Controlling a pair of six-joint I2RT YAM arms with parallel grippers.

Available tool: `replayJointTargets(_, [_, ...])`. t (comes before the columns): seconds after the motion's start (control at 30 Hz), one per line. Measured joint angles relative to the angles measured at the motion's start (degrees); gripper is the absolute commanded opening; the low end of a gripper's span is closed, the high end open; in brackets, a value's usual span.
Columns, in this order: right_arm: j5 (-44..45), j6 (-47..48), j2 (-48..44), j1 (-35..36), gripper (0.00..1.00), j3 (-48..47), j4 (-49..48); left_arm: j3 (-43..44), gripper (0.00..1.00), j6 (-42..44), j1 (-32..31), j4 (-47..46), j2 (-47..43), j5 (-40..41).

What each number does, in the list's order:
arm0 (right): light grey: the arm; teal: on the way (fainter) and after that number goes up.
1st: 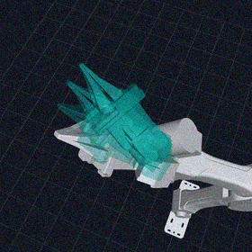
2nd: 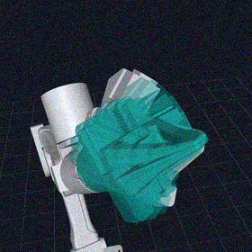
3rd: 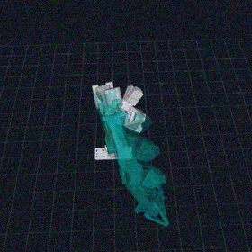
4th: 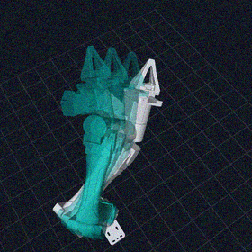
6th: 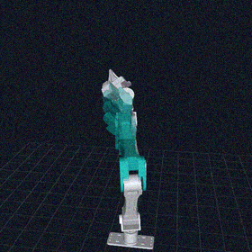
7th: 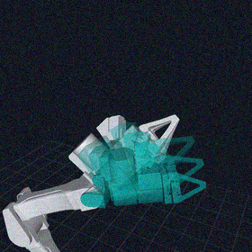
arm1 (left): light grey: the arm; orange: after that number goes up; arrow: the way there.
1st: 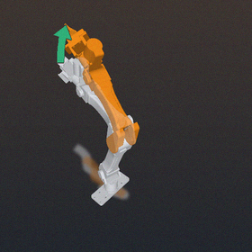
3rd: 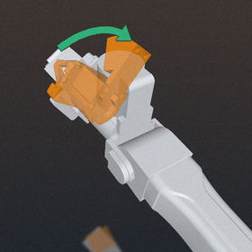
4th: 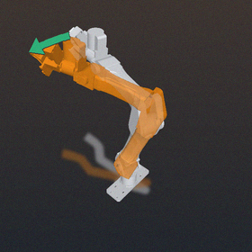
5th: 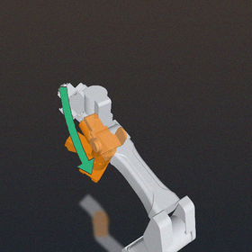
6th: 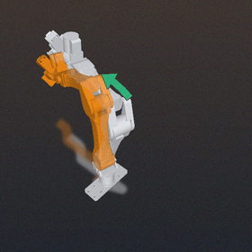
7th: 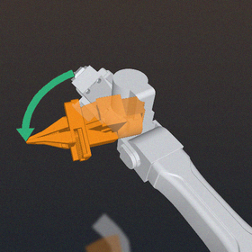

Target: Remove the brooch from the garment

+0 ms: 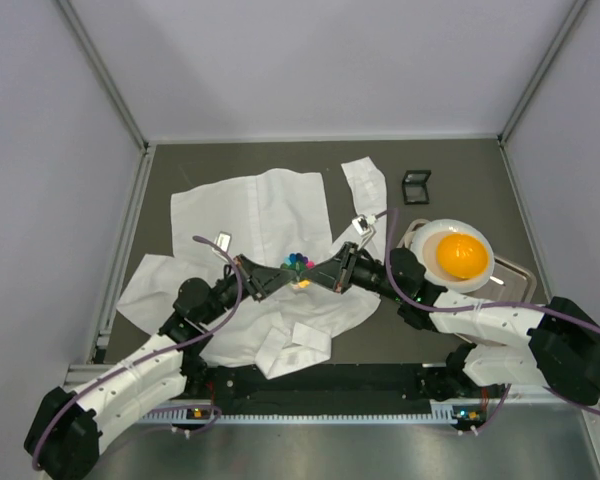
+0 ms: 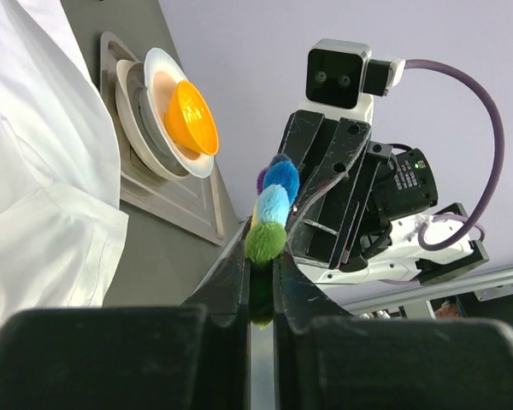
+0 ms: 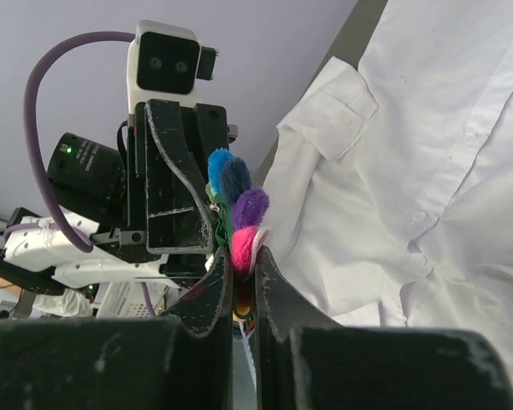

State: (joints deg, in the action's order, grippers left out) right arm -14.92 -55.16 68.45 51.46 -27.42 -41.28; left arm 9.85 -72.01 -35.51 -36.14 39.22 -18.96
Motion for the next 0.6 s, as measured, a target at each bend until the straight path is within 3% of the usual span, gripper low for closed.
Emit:
replayJointTargets(0.07, [-0.24, 0.0, 0.0, 0.0, 0.0, 0.0, 0.09, 0.0, 0.22, 0.44, 0.0, 0.42, -0.13, -0.2])
replayJointTargets(0.17, [-0.66, 0.07, -0.02, 0.0, 0.0, 0.0, 0.44, 0.02, 0.27, 1.2, 0.0, 1.03, -0.22, -0.48])
replayJointTargets(0.6, [-2.36, 0.48, -0.02, 0.0, 0.0, 0.0, -0.04, -0.02, 0.29, 1.4, -0.17, 3.32, -2.89, -0.66])
